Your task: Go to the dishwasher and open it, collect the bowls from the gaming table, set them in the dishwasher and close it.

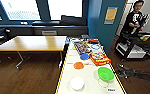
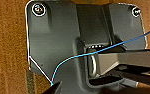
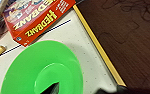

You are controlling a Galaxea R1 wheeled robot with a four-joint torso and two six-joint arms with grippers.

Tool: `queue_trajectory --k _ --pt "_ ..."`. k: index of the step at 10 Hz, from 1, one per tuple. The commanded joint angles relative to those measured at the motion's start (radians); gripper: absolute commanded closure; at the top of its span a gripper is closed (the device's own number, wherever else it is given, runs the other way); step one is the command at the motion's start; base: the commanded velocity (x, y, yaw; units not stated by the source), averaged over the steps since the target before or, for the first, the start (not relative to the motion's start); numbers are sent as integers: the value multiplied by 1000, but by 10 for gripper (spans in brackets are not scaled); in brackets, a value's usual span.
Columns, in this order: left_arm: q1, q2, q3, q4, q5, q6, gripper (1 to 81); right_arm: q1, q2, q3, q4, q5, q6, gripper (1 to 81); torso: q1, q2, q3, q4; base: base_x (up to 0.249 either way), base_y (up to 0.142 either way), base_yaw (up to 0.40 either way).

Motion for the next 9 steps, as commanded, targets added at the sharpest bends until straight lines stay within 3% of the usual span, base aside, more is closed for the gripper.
queue_trajectory --k 1,9 --pt "-30 -4 1 -4 61 3 10 146 22 -49 -3 -11 3 10 0 0 0 0 0 0 0" --pt "-33 -1 1 -3 61 3 10 84 59 -83 31 4 17 10 0 0 0 0 0 0 0"
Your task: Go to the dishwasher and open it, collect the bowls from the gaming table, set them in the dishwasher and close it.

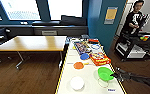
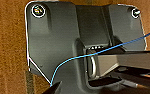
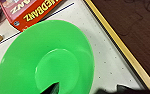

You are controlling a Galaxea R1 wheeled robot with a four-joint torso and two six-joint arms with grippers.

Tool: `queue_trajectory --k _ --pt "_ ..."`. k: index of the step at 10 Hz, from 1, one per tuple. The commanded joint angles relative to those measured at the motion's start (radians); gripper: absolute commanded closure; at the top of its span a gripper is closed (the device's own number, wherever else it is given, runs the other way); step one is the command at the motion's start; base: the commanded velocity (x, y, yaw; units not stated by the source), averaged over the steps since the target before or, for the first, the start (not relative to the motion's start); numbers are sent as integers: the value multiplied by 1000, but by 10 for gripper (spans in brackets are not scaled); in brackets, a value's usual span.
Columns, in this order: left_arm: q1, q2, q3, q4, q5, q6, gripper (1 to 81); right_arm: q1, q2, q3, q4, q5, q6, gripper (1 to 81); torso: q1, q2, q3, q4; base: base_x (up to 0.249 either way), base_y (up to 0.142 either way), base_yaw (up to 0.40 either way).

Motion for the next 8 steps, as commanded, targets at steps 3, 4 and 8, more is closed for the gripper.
queue_trajectory --k 3,4,8 --pt "-28 -1 1 -3 60 3 10 121 3 -10 26 -11 8 10 0 0 0 0 0 0 0" --pt "-29 -1 1 -3 60 3 10 123 9 -7 26 -6 8 10 0 0 0 0 0 0 0" --pt "-29 -6 1 -6 60 2 10 98 49 -10 39 11 22 10 0 0 0 0 0 0 0"
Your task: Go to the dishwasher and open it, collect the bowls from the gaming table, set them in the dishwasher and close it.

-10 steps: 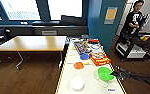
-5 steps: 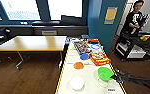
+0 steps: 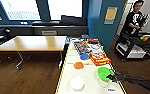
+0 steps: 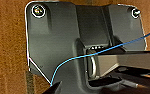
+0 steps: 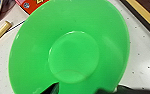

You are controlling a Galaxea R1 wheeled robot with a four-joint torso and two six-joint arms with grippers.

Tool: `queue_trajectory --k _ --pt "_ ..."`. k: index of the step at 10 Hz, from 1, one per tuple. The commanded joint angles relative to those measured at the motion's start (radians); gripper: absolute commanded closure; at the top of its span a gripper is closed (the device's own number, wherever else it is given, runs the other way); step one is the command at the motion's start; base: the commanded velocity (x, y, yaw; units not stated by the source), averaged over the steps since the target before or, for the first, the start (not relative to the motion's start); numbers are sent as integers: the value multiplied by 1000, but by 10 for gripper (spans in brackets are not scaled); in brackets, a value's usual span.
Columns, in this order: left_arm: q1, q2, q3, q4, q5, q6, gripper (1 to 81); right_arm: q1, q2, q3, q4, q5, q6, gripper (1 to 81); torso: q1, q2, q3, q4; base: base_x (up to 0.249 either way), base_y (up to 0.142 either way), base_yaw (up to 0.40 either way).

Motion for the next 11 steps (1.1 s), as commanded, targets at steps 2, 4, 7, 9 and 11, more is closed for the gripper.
queue_trajectory --k 2,4,7,9,11 --pt "-29 -8 1 -5 61 2 10 107 -20 -6 53 3 16 10 0 0 0 0 0 0 0" --pt "-29 -14 1 -5 61 2 10 75 -29 7 68 23 11 811 0 0 0 0 0 0 0" --pt "-29 -16 1 -7 61 2 10 150 -136 145 67 -42 8 811 0 0 0 0 0 0 0" --pt "-37 -10 1 -5 61 3 10 236 -301 391 44 -161 11 811 0 0 0 0 0 0 0" --pt "-43 -4 1 -2 61 3 10 224 -446 579 -10 -159 13 811 0 0 0 0 0 0 0"
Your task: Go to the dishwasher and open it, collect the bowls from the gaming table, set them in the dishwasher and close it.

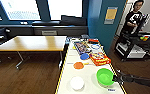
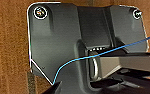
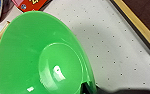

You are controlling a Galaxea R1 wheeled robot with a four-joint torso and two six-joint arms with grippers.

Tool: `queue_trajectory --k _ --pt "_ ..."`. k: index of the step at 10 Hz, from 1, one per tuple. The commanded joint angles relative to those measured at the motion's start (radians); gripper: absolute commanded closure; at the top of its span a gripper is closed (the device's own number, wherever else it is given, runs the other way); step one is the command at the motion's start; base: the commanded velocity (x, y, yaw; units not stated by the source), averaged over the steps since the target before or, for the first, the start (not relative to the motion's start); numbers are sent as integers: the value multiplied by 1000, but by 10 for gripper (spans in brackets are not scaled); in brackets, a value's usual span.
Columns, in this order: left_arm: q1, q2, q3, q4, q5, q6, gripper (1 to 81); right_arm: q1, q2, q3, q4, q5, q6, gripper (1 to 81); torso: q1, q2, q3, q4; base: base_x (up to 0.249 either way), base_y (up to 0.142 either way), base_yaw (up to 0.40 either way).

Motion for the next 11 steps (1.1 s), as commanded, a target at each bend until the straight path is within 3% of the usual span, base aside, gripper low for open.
queue_trajectory --k 1,5,7,9,11 --pt "-34 3 1 4 58 3 10 178 -337 415 -103 -110 1 811 0 0 0 0 0 0 0" --pt "-34 1 1 5 56 3 10 106 -635 736 -148 -115 5 811 0 0 0 0 0 0 0" --pt "-34 1 1 10 56 5 10 14 -790 879 -203 -121 5 811 0 0 0 0 0 0 0" --pt "-33 3 3 10 53 9 10 -155 -830 902 -251 -86 5 811 0 0 0 0 0 0 0" --pt "-30 3 6 11 50 14 10 -334 -828 901 -286 38 5 811 0 0 0 0 0 0 0"
